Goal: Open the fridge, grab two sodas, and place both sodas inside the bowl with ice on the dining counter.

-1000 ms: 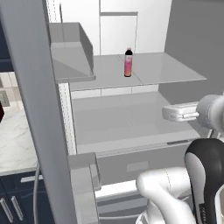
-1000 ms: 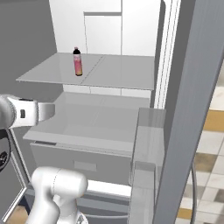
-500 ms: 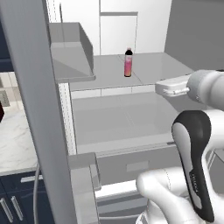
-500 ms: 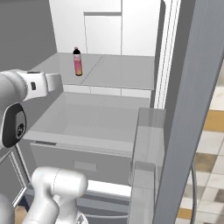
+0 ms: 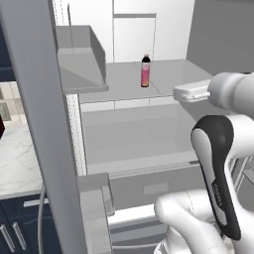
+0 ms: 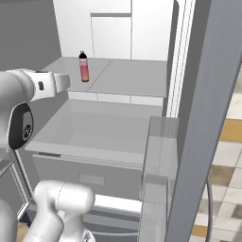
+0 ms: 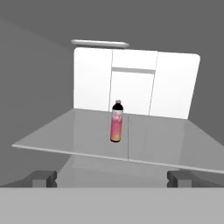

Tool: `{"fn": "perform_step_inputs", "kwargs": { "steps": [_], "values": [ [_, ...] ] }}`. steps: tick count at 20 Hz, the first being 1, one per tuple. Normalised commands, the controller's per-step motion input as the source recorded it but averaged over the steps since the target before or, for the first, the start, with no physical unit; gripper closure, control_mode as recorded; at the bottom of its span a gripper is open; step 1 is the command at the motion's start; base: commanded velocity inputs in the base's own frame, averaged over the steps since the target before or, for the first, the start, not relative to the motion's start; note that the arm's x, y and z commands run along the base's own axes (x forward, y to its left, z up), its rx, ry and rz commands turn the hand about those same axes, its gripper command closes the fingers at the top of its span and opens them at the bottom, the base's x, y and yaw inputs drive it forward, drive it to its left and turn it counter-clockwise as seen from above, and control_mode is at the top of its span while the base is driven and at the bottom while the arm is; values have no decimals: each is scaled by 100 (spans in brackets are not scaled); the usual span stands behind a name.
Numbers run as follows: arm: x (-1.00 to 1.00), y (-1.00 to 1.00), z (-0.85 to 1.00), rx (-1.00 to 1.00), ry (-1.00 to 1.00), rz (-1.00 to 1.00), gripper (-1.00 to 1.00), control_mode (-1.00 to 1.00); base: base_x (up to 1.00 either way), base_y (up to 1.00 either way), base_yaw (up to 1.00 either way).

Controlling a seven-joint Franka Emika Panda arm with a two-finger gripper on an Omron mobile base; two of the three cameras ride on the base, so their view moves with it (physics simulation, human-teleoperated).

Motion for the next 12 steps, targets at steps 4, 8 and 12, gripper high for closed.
{"fn": "perform_step_inputs", "kwargs": {
  "steps": [4, 8, 12],
  "values": [
    [44, 20, 2, 0, 0, 0, -100, -100, 0, 0, 0],
    [57, 15, 7, 0, 0, 0, -100, -100, 0, 0, 0],
    [78, -1, 3, 3, 0, -1, -100, -100, 0, 0, 0]
  ]
}}
